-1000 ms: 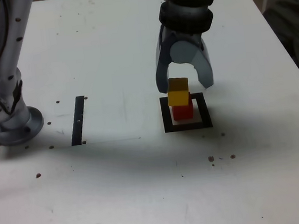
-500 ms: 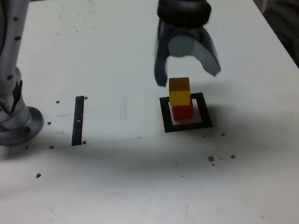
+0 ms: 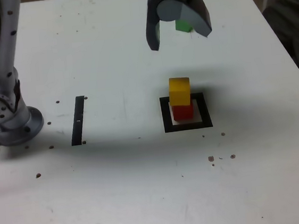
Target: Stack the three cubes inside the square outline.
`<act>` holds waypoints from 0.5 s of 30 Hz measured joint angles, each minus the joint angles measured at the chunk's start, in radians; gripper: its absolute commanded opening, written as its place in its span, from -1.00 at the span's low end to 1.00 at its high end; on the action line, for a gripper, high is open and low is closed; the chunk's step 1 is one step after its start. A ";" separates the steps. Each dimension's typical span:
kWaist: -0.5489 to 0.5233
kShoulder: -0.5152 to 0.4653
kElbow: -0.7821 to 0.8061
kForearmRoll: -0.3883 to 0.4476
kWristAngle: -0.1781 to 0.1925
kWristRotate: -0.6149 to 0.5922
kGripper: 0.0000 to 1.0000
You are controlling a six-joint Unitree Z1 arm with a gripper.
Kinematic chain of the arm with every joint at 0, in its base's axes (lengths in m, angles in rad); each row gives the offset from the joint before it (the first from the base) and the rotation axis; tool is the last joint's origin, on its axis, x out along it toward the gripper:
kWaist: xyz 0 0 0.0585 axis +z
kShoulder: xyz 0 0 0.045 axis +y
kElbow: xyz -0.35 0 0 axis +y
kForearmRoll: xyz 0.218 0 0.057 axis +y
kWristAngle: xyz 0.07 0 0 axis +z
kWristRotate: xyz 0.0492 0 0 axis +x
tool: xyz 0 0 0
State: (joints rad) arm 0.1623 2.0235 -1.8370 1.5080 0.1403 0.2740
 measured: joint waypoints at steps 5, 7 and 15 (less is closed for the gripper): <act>0.111 0.019 -0.032 0.015 0.004 0.087 0.99; 0.148 0.033 -0.051 0.019 0.004 0.123 0.99; 0.258 0.106 -0.162 0.017 0.028 0.278 0.99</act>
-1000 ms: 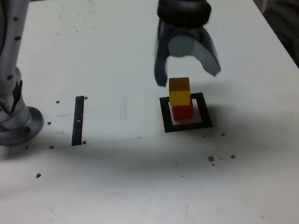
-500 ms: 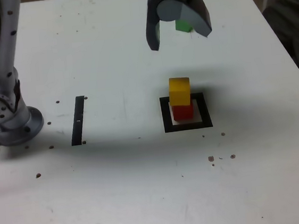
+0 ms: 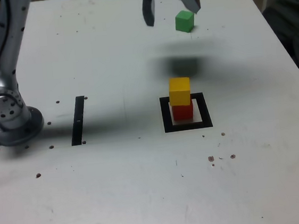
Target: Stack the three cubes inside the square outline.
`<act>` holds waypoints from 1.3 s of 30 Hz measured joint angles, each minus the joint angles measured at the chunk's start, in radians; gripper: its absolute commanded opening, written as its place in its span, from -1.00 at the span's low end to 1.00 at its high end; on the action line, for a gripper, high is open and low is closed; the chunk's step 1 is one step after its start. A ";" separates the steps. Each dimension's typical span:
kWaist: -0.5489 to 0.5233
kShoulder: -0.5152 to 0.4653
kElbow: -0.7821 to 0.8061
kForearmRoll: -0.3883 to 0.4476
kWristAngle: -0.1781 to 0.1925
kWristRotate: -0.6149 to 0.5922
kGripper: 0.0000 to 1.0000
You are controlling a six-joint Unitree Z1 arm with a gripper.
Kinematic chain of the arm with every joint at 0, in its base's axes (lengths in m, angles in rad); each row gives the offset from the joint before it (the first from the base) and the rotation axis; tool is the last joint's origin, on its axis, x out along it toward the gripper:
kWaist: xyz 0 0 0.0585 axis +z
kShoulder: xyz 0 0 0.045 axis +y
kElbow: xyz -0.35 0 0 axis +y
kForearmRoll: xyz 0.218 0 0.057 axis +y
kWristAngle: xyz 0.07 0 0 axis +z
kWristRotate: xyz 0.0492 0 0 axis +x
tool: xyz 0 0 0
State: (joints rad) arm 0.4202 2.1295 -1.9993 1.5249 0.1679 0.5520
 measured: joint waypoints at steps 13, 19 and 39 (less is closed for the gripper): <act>0.121 0.142 -0.198 -0.005 0.021 0.261 1.00; 0.145 0.200 -0.274 -0.007 0.031 0.367 1.00; 0.167 0.410 -0.510 0.026 0.066 0.542 0.74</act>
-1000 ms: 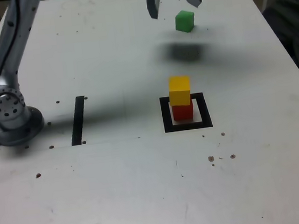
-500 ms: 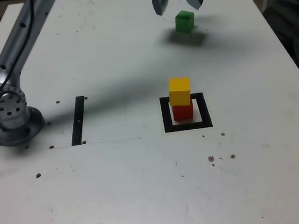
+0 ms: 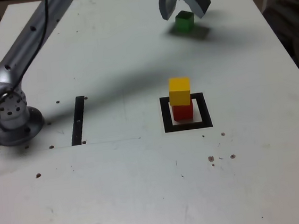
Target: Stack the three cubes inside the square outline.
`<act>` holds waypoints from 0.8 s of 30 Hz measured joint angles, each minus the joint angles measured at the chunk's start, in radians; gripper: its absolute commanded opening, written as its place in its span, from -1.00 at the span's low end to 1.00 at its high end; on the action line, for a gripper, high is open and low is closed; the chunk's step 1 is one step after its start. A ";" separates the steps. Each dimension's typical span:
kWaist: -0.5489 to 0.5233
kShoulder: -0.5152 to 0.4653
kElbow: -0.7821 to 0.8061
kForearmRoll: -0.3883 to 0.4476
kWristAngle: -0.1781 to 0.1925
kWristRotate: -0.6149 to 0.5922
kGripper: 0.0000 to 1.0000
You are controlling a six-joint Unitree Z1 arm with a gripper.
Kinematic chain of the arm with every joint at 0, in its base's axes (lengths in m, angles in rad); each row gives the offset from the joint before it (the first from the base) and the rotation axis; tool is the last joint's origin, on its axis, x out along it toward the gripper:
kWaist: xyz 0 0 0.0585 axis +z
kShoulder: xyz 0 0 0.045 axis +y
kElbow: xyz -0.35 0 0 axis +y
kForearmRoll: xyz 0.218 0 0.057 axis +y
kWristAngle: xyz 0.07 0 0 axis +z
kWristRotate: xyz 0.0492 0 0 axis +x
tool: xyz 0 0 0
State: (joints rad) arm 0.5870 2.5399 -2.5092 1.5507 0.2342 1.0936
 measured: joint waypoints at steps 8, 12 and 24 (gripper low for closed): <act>-0.012 0.039 -0.043 0.008 0.008 -0.019 -0.05; -0.017 0.042 -0.044 0.006 0.006 -0.022 -0.47; -0.026 0.043 -0.046 0.003 -0.009 -0.020 -0.52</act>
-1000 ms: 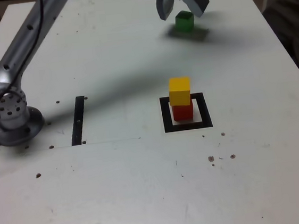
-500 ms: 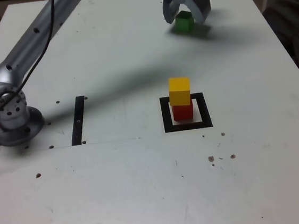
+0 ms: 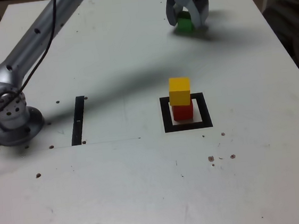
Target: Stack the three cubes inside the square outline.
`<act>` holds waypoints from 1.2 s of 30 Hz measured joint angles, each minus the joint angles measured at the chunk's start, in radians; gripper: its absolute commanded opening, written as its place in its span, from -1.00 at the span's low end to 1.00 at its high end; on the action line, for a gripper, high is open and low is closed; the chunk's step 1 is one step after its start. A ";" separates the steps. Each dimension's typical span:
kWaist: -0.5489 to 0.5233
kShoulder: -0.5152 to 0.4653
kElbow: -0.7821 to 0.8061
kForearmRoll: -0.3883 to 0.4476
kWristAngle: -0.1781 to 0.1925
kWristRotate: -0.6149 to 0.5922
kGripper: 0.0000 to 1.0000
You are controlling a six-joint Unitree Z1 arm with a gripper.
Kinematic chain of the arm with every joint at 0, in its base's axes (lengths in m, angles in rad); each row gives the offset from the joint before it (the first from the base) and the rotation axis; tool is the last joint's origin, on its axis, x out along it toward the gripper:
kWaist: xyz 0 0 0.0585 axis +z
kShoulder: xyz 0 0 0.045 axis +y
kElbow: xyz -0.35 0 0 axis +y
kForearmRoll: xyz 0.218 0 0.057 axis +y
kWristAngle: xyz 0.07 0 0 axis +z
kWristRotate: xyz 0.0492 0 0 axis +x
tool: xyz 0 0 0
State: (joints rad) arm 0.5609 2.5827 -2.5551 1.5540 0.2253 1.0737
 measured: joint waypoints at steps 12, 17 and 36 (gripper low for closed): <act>-0.004 0.002 -0.001 0.005 -0.016 -0.001 -0.52; -0.012 0.000 -0.001 0.007 -0.016 -0.015 -0.52; -0.218 -0.320 0.351 0.005 -0.015 -0.374 -0.51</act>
State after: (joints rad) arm 0.3430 2.2629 -2.2045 1.5589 0.2098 0.6994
